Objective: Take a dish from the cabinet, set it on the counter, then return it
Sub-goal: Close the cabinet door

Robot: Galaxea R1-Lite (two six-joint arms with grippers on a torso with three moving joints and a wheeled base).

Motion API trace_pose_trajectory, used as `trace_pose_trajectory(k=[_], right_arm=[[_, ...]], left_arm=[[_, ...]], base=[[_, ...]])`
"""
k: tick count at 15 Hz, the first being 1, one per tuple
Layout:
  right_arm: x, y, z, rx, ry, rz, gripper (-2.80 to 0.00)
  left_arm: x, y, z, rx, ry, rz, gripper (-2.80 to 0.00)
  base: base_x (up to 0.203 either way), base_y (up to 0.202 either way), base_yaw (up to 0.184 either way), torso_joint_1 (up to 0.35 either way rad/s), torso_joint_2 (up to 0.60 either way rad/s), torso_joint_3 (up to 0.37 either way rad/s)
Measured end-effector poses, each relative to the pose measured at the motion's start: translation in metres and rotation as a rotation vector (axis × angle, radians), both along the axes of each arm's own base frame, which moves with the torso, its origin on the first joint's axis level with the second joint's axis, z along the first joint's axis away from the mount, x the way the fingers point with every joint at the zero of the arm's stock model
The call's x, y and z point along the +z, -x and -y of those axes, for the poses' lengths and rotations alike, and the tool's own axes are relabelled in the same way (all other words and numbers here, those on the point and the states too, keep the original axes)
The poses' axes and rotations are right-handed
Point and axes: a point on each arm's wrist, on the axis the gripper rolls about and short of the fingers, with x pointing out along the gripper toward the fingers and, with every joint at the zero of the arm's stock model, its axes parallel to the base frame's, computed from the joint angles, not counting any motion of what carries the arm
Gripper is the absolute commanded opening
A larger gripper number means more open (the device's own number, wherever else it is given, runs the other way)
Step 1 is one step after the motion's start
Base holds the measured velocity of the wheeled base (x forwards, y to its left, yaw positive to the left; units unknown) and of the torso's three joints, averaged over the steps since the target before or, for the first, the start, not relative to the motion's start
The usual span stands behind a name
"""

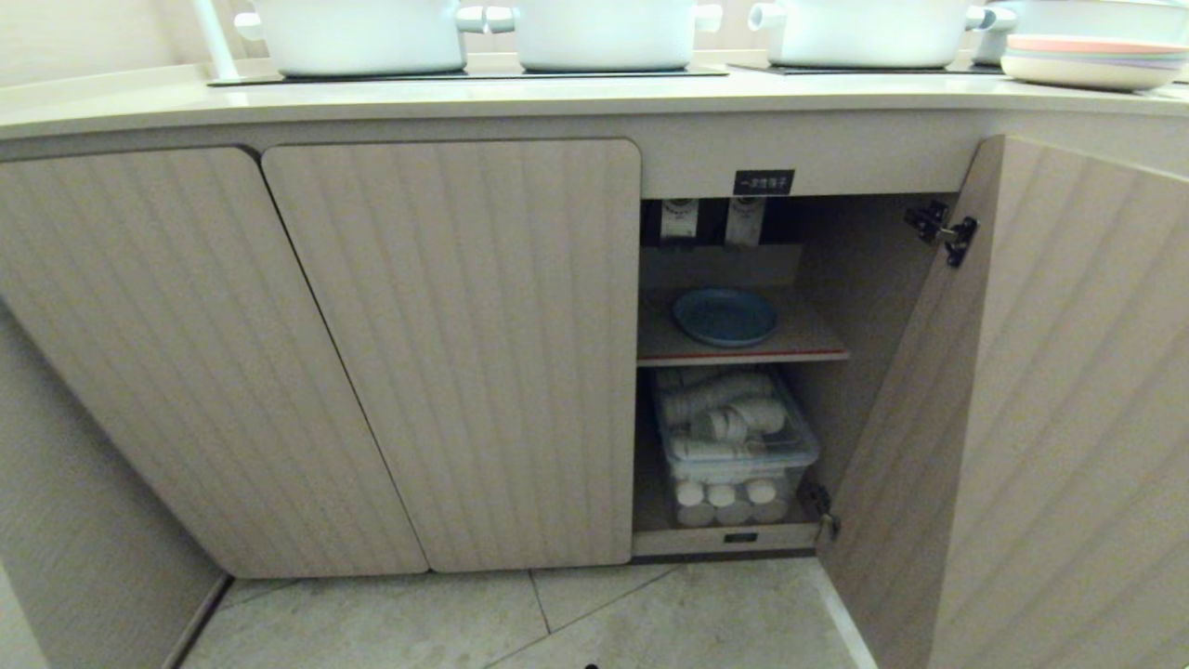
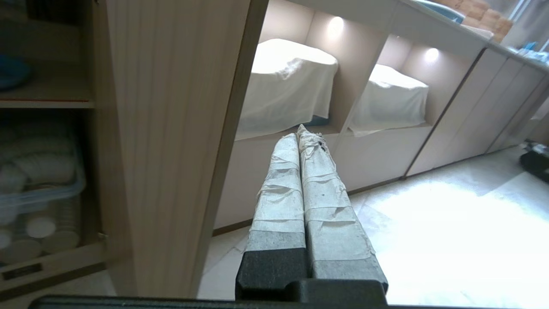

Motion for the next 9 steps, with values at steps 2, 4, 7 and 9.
trace_pose_trajectory(k=[2, 4, 7, 9], right_arm=[[-0.001, -0.001, 0.000, 0.000, 0.015, -0.061, -2.80], [0.000, -0.002, 0.000, 0.001, -0.007, -0.115, -2.80], [0.012, -0.010, 0.000, -0.021, -0.040, -0.131, -2.80], [0.021, -0.019, -0.001, -0.048, -0.062, -0.131, -2.80]], left_arm=[[0.000, 0.000, 0.000, 0.000, 0.000, 0.000, -2.80], [0.000, 0.000, 0.000, 0.000, 0.000, 0.000, -2.80], [0.000, 0.000, 0.000, 0.000, 0.000, 0.000, -2.80], [0.000, 0.000, 0.000, 0.000, 0.000, 0.000, -2.80]], base=[[0.000, 0.000, 0.000, 0.000, 0.00, 0.000], [0.000, 0.000, 0.000, 0.000, 0.00, 0.000], [0.000, 0.000, 0.000, 0.000, 0.00, 0.000], [0.000, 0.000, 0.000, 0.000, 0.00, 0.000]])
